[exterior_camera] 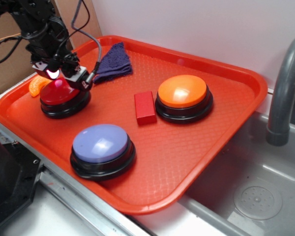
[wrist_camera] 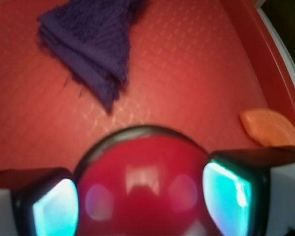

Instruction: Push the red button.

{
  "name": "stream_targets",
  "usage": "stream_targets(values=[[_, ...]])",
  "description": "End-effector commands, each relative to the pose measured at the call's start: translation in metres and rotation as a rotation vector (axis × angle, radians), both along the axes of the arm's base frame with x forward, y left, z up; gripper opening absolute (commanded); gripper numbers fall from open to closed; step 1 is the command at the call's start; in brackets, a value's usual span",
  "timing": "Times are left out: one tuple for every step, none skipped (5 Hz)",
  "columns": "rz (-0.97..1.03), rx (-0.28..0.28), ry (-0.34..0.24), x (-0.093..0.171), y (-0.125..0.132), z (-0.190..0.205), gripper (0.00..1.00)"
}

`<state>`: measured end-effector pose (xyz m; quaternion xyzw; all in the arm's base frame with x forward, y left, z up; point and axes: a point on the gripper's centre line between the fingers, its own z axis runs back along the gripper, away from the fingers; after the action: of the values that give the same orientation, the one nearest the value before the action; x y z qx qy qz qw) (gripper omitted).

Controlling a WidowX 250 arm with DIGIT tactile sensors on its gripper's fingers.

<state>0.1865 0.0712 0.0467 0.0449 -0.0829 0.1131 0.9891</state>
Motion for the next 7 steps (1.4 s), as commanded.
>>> stream_targets(values=[[-0.02,0.013,0.032,0.0,0.001,0.065,1.0],[0.0,0.02,0.016,0.004,0.004,0.08,1.0],[0.0,0.029,0.015,0.007,0.005,0.091,1.0],[-0.039,0.019,-0.004,0.008,0.004,0.1,1.0],[0.0,-0.012,-0.026,0.006,0.011,0.114,1.0],[0.024,-0.038,-0.032,0.004,0.017,0.122,1.0],[0.046,-0.065,-0.036,0.002,0.021,0.129,1.0]])
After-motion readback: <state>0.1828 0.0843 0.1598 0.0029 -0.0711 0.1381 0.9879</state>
